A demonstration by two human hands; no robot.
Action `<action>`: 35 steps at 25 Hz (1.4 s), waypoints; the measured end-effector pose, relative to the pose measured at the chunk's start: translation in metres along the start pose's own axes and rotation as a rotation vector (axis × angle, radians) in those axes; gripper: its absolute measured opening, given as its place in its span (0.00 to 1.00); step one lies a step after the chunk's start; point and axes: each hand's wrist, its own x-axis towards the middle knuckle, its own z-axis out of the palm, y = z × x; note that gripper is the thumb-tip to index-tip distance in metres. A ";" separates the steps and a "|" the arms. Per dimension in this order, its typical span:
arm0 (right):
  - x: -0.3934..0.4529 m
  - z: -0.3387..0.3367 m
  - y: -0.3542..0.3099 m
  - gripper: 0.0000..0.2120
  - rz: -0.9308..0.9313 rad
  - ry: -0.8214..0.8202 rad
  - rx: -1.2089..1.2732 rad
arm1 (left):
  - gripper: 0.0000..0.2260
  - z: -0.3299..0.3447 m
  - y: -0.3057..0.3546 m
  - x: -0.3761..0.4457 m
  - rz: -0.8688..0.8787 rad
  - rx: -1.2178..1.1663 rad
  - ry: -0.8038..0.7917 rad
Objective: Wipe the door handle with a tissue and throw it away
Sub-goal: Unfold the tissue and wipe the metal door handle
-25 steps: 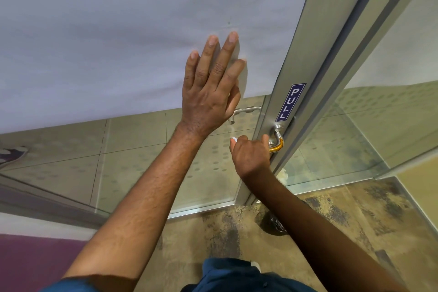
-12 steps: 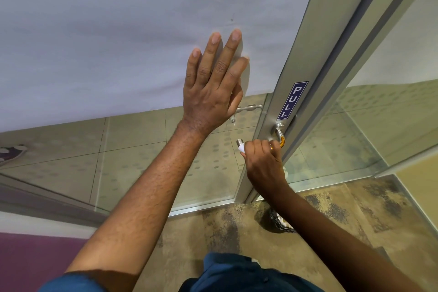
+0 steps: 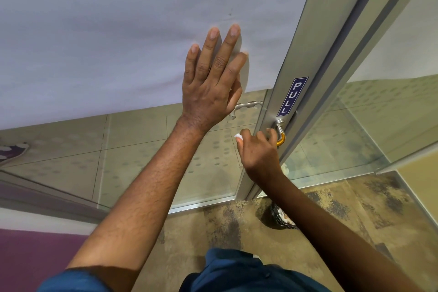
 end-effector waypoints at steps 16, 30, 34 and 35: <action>0.009 -0.013 -0.011 0.19 0.067 0.048 -0.084 | 0.22 0.003 -0.002 -0.001 -0.002 0.008 -0.003; -0.020 -0.001 0.048 0.06 -0.170 -0.109 -0.123 | 0.20 0.002 0.000 -0.002 -0.012 0.017 0.013; -0.008 -0.004 0.051 0.19 -0.248 -0.138 -0.144 | 0.22 0.001 0.000 -0.001 -0.006 0.013 0.001; -0.006 -0.004 0.051 0.21 -0.263 -0.128 -0.134 | 0.22 0.001 0.000 -0.001 -0.008 0.014 0.001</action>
